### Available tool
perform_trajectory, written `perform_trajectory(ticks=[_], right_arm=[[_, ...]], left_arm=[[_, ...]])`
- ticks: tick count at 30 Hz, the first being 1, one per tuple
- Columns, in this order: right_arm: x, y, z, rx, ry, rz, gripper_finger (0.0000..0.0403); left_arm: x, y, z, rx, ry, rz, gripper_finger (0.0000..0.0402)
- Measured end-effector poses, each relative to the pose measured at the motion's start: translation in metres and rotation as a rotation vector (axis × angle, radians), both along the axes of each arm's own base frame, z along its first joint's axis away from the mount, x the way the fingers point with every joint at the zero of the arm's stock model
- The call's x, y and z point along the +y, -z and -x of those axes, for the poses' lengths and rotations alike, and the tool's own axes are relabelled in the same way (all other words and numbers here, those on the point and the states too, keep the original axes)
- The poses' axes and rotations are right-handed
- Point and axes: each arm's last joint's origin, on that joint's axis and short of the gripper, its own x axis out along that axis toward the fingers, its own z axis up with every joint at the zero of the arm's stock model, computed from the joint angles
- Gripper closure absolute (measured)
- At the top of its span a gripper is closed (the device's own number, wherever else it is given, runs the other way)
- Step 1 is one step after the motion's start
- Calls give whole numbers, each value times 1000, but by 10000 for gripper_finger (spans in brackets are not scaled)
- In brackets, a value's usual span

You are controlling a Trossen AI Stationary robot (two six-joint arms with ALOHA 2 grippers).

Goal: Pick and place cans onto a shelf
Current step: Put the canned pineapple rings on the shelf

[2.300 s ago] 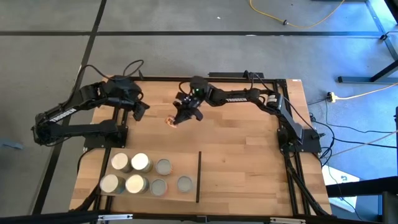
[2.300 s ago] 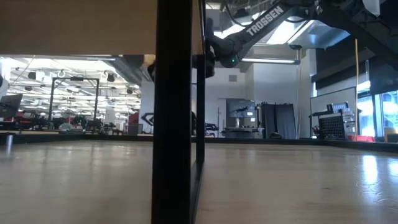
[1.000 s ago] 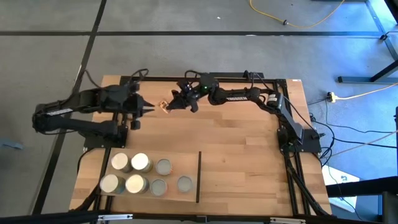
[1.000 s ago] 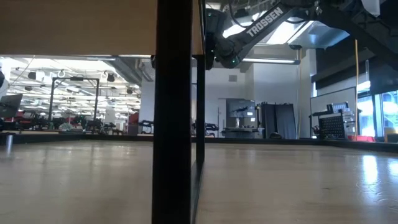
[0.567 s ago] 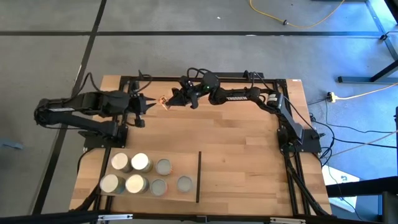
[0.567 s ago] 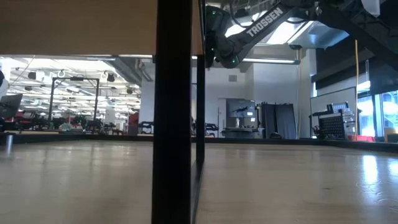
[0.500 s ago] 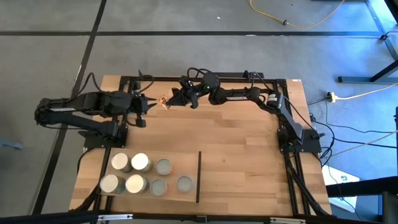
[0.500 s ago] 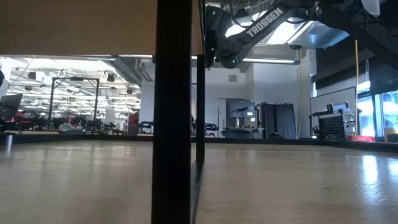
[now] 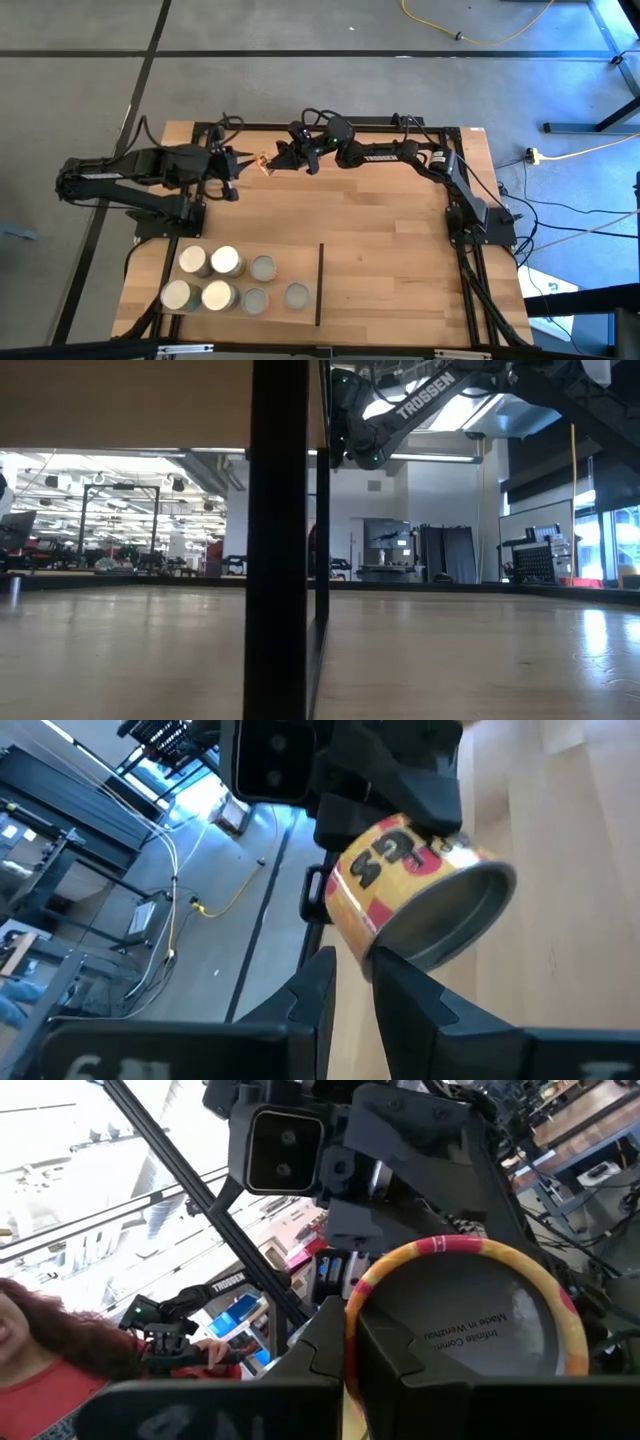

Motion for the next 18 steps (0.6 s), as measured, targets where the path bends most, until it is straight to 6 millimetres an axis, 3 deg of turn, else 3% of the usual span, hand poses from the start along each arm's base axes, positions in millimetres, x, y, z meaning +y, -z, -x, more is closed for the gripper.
perform_trajectory(ticks=[18], right_arm=[[0, 1, 0, 4, -1, 2, 391]], left_arm=[[0, 3, -13, -3, 7, 31, 340]])
